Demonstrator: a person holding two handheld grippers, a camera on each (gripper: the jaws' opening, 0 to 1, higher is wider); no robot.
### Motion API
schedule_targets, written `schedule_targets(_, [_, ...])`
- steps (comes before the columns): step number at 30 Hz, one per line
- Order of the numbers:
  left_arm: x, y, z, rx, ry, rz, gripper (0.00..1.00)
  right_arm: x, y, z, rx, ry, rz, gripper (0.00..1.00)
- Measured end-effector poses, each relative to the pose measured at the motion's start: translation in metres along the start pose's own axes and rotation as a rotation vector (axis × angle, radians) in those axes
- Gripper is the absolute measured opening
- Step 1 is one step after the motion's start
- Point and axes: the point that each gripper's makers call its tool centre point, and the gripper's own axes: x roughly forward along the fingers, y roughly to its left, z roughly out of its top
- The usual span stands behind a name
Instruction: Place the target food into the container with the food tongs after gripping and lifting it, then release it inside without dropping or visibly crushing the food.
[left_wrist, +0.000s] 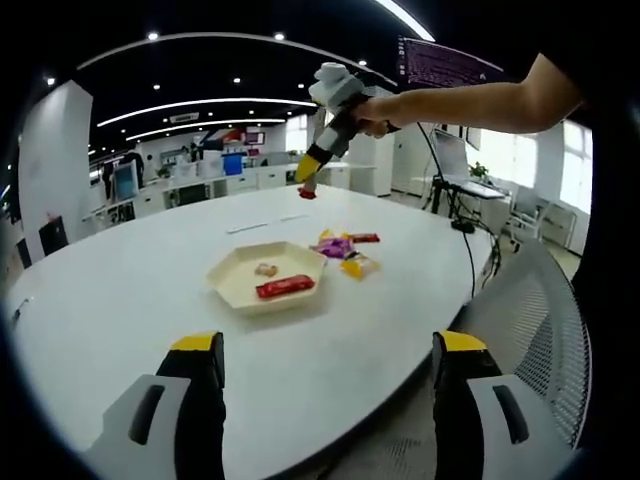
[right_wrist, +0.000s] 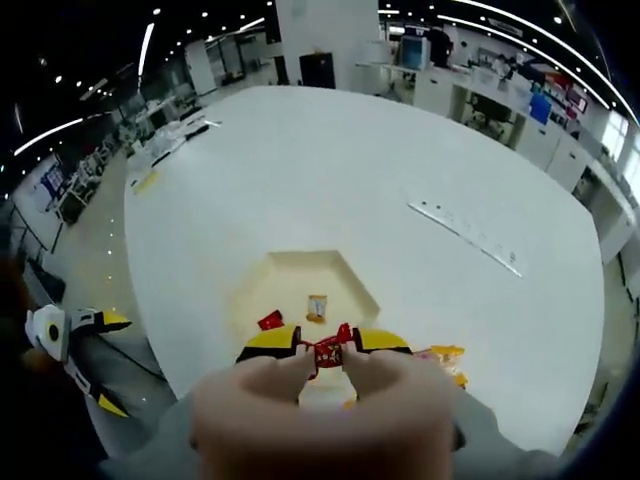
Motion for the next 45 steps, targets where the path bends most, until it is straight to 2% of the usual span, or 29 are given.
schedule_targets(19, [0.001, 0.0, -0.003, -0.006, 0.014, 0.004, 0.83, 0.006, -0.001, 0.002, -0.002, 0.001, 0.016, 0.2])
schedule_targets(29, [0.002, 0.0, -0.006, -0.004, 0.026, 0.009, 0.83, 0.005, -0.01, 0.002, 0.006, -0.006, 0.017, 0.21])
schedule_targets(35, [0.002, 0.0, -0.008, -0.008, 0.038, 0.009, 0.83, 0.007, -0.018, -0.008, 0.026, -0.001, 0.018, 0.21])
schedule_targets(45, [0.003, 0.0, -0.01, -0.017, 0.052, 0.01, 0.83, 0.007, -0.035, -0.04, 0.072, 0.031, 0.012, 0.22])
